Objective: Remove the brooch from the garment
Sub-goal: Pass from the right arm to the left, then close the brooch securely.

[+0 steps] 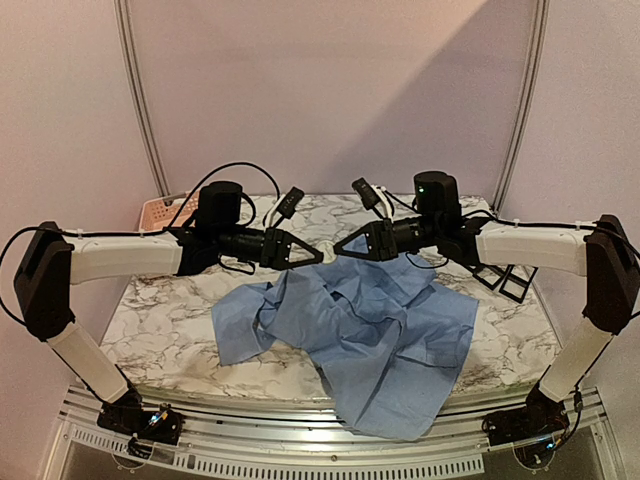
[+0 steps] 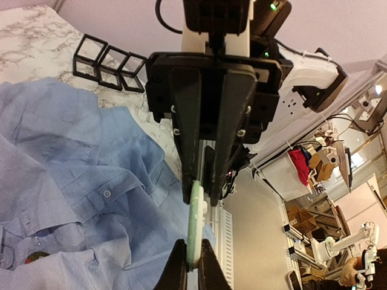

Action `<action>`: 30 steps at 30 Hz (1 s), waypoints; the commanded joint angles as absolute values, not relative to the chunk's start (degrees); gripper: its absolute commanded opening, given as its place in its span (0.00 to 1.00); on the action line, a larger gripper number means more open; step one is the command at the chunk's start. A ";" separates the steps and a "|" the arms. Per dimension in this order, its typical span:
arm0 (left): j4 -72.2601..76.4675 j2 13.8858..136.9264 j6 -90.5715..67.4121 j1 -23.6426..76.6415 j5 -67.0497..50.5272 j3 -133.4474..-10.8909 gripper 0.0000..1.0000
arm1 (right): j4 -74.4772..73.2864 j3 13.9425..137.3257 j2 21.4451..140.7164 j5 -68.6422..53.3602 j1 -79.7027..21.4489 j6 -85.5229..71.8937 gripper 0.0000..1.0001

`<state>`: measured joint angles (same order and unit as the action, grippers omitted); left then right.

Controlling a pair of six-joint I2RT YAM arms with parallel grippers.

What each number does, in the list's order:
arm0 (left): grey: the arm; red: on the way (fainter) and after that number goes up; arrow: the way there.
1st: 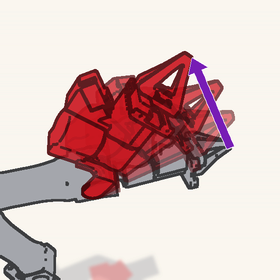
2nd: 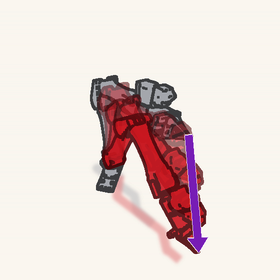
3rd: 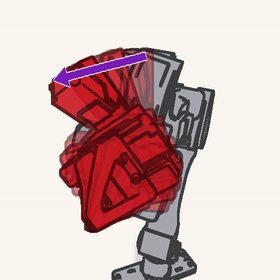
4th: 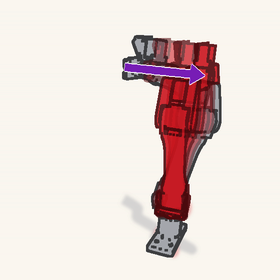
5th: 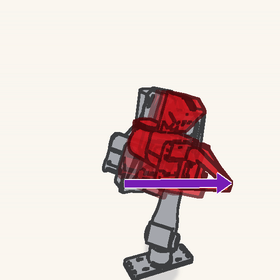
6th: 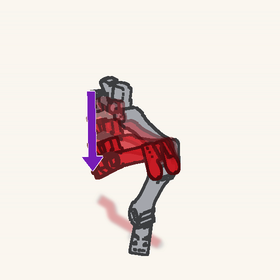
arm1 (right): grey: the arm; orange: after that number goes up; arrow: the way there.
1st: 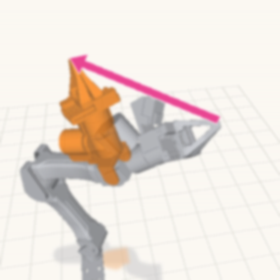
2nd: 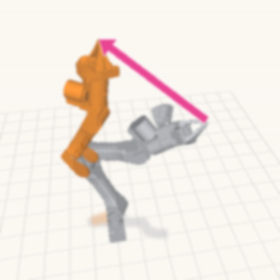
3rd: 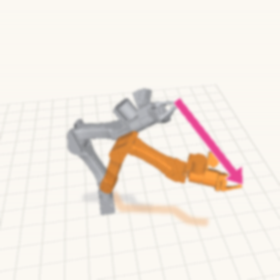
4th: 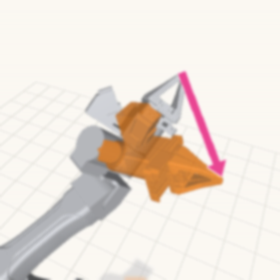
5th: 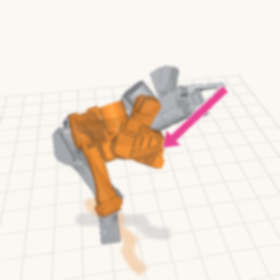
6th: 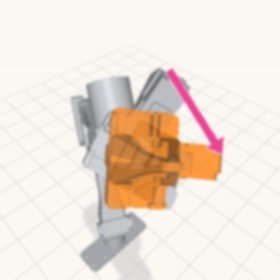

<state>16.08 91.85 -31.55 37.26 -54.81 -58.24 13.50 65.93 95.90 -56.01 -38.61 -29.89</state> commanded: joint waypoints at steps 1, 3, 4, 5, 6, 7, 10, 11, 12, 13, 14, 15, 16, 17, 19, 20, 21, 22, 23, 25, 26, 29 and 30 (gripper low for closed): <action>17.53 91.10 -32.17 36.36 -54.27 -57.37 0.00 | 12.35 65.91 94.84 -55.33 -38.52 -29.96 0.14; 18.70 91.03 -33.09 36.07 -54.34 -57.05 0.00 | 10.27 66.45 94.53 -54.35 -38.51 -28.89 0.20; 19.40 90.91 -33.65 35.85 -54.28 -56.86 0.00 | 9.25 66.61 94.36 -53.65 -38.58 -28.38 0.24; 19.84 91.01 -34.03 35.66 -54.23 -56.72 0.00 | 8.48 66.73 93.95 -52.88 -38.67 -27.82 0.30; 20.06 91.07 -34.36 35.46 -54.19 -56.69 0.00 | 7.60 66.81 93.65 -52.04 -38.86 -27.05 0.35; 20.23 91.18 -34.57 35.28 -54.19 -56.69 0.00 | 6.94 66.82 93.26 -51.13 -39.12 -26.54 0.39; 21.48 91.35 -35.50 35.07 -54.40 -56.50 0.00 | 5.91 67.18 92.88 -49.25 -39.93 -25.26 0.51; 21.82 91.37 -35.65 35.07 -54.51 -56.43 0.00 | 5.95 67.27 93.03 -48.89 -40.23 -25.23 0.55; 21.88 91.39 -35.76 35.02 -54.62 -56.44 0.00 | 6.18 67.37 93.31 -48.46 -40.48 -25.16 0.58; 21.93 91.26 -35.76 34.99 -54.52 -56.37 0.00 | 6.38 67.37 93.40 -47.89 -40.81 -25.17 0.61; 21.97 91.25 -35.79 34.98 -54.52 -56.34 0.00 | 6.30 67.55 93.56 -47.06 -41.18 -25.10 0.64; 22.04 91.24 -35.81 34.98 -54.54 -56.34 0.00 | 5.90 67.93 93.76 -46.13 -41.62 -24.79 0.66; 22.10 91.23 -35.84 34.98 -54.51 -56.27 0.00 | 5.45 68.32 93.88 -45.13 -42.12 -24.46 0.67; 22.19 91.29 -35.95 34.98 -54.52 -56.25 0.00 | 5.09 68.62 94.08 -44.19 -42.44 -23.84 0.68; 22.32 91.37 -36.07 34.98 -54.58 -56.25 0.00 | 5.27 68.79 94.34 -43.19 -42.93 -23.42 0.69; 22.40 91.36 -36.10 34.98 -54.65 -56.21 0.00 | 5.68 68.69 94.32 -42.85 -42.98 -23.55 0.69; 22.41 91.25 -36.19 34.98 -54.67 -56.17 0.00 | 6.08 68.61 94.31 -42.48 -43.09 -23.66 0.69; 22.49 91.24 -36.16 34.98 -54.67 -56.16 0.00 | 6.33 68.56 94.27 -42.00 -43.14 -23.79 0.69; 22.56 91.30 -36.27 34.98 -54.67 -56.16 0.00 | 6.47 68.64 94.30 -41.51 -43.24 -23.88 0.69; 22.72 91.38 -36.30 34.98 -54.76 -56.16 0.00 | 6.71 68.72 94.39 -41.32 -43.41 -24.12 0.67; 22.80 91.37 -36.37 34.98 -54.76 -56.10 0.00 | 6.68 68.88 94.67 -41.38 -43.41 -24.22 0.66; 22.92 91.46 -36.51 34.98 -54.93 -56.07 0.00 | 6.83 69.16 95.38 -41.33 -43.38 -24.32 0.63; 22.94 91.41 -36.48 34.98 -54.93 -56.07 0.00 | 7.04 69.17 95.47 -41.38 -43.39 -24.41 0.62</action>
<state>21.69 91.85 -36.27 35.48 -54.65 -57.14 6.46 67.42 94.67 -42.63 -43.11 -24.49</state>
